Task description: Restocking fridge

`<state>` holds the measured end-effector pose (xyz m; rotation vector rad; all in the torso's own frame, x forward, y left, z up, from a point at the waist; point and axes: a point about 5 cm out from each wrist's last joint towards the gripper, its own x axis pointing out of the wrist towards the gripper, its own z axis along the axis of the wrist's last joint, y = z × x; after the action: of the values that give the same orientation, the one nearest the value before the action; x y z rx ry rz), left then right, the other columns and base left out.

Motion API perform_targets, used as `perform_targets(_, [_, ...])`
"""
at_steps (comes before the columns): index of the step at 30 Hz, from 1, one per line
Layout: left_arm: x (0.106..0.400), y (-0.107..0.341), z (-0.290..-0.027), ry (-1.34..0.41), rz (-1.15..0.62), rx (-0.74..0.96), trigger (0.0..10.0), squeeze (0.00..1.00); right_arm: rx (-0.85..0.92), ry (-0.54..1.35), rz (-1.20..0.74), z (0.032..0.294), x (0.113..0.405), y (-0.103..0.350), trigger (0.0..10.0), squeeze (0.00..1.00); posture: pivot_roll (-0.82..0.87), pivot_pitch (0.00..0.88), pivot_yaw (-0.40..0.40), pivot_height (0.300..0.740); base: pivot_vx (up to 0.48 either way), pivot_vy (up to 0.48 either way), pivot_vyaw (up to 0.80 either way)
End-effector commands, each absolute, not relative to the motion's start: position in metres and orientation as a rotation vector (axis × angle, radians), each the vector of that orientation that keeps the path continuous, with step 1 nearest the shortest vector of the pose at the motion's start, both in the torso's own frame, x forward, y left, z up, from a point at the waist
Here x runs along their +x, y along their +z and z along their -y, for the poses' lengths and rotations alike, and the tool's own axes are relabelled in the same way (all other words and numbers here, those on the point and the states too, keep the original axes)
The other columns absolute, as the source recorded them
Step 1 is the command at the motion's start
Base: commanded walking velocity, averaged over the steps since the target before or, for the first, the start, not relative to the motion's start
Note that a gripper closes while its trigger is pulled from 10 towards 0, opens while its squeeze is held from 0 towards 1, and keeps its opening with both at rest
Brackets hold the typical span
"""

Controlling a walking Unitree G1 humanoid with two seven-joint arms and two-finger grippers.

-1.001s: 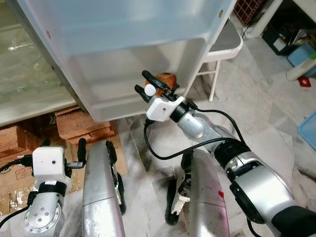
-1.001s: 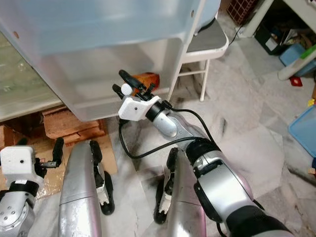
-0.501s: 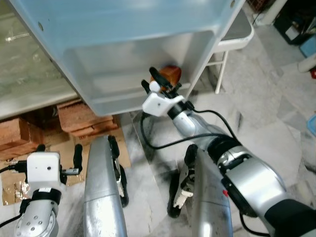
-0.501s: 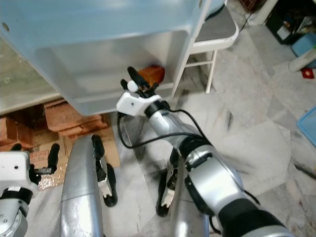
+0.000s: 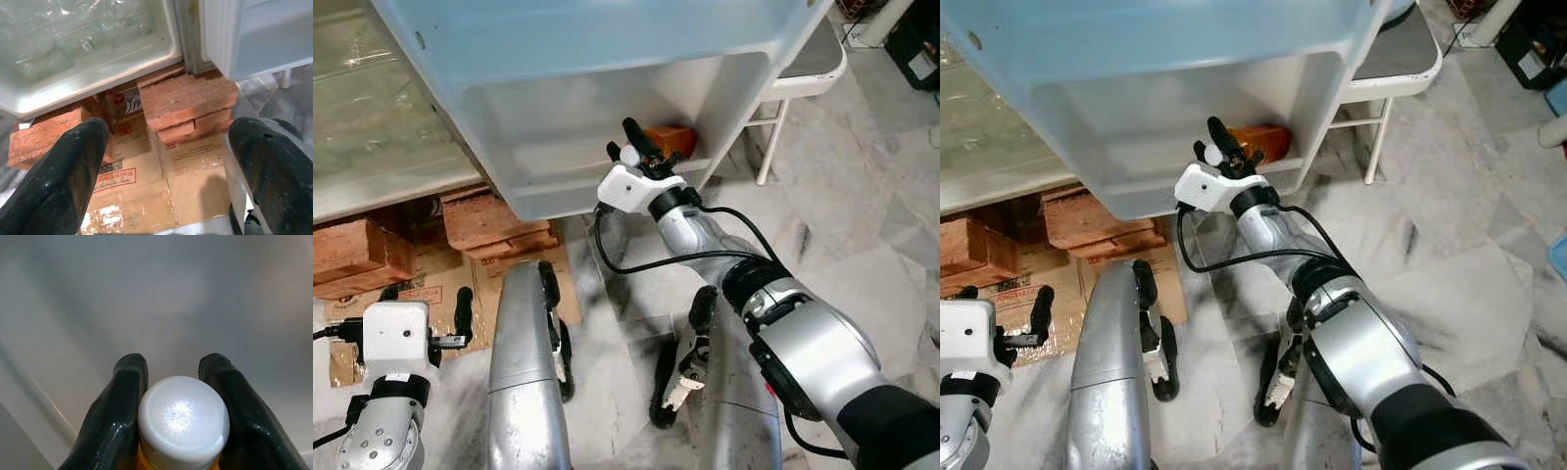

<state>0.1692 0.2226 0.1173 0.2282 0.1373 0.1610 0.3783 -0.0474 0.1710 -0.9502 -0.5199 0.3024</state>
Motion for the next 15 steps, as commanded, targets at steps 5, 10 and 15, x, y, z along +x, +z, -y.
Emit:
perform_targets(5, [0.163,0.113,-0.226,0.185,-0.180,0.238,10.0,0.00,-1.001,0.080,0.333,0.103,0.394,0.168,10.0,0.00,0.33,0.459,-0.066,0.526,0.000,0.000,0.00])
perform_targets(10, [0.163,0.112,-0.228,0.197,-0.185,0.242,10.0,0.00,-1.042,-0.019,0.312,0.121,0.400,0.177,10.0,0.00,0.33,0.453,-0.067,0.526,0.000,0.000,0.00])
perform_targets(15, [0.164,0.111,-0.229,0.210,-0.191,0.234,10.0,0.00,-1.055,-0.095,0.285,0.140,0.403,0.184,10.0,0.92,0.33,0.445,-0.064,0.526,0.000,0.000,0.00])
